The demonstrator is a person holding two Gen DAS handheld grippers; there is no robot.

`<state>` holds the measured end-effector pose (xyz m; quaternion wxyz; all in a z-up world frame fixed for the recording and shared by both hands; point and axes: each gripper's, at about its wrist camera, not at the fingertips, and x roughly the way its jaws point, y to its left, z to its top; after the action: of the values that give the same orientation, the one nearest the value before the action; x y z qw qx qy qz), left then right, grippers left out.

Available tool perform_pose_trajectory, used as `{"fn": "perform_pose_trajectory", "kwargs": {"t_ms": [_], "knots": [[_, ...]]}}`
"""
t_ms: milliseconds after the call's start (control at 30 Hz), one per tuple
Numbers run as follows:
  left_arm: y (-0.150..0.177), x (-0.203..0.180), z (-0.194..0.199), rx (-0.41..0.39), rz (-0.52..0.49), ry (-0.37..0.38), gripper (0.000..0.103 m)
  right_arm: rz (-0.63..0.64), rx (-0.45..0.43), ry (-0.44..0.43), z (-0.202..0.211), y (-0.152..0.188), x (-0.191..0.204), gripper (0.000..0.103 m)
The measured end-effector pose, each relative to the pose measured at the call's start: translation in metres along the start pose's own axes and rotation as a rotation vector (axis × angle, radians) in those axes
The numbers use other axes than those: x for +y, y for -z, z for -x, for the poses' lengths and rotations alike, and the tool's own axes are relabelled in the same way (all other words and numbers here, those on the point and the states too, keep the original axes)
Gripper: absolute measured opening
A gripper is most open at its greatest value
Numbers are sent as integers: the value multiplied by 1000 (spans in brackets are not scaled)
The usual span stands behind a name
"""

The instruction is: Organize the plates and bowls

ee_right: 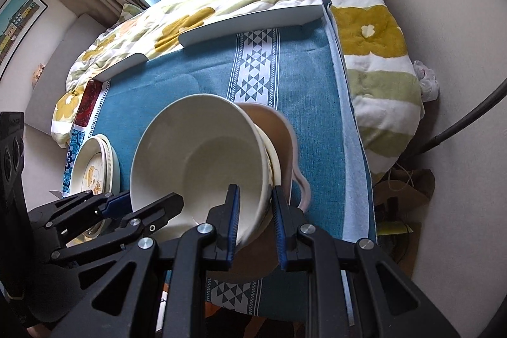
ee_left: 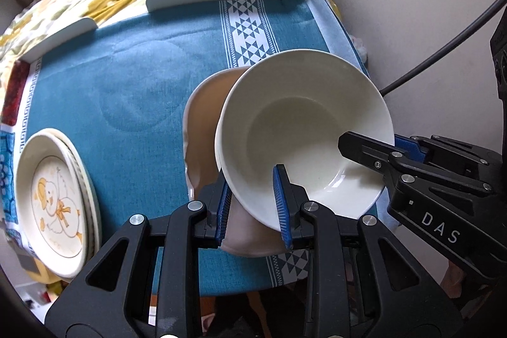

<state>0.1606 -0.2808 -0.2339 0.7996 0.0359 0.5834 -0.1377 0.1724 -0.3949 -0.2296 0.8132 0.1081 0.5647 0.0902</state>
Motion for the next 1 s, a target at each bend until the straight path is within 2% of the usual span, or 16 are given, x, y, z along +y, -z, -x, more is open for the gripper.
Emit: {"fn": "perform_pose_trajectory", "kwargs": {"t_ms": [167, 333, 567, 733, 767, 833, 867, 933, 1000], "knots": [[-5, 0, -2, 12, -19, -48, 23, 6, 4, 7, 0, -1, 1, 18], [-5, 0, -2, 15, -32, -64, 23, 5, 5, 5, 1, -2, 1, 18], [-5, 1, 0, 14, -26, -50, 23, -1, 6, 1, 2, -1, 0, 18], [-9, 8, 20, -31, -15, -32, 24, 8, -24, 4, 14, -2, 1, 19], [-10, 9, 25, -43, -18, -34, 27, 9, -33, -6, 18, -3, 1, 19], [-12, 11, 38, -69, -26, -37, 39, 14, -49, -19, 28, -5, 2, 19], [-13, 12, 45, -81, -30, -32, 53, 16, -60, -23, 33, -7, 3, 19], [-14, 14, 61, -119, -36, -25, 67, 22, -91, -44, 45, -8, 4, 19], [-15, 16, 75, -149, -53, -24, 73, 22, -112, -62, 57, -9, 5, 29]]}}
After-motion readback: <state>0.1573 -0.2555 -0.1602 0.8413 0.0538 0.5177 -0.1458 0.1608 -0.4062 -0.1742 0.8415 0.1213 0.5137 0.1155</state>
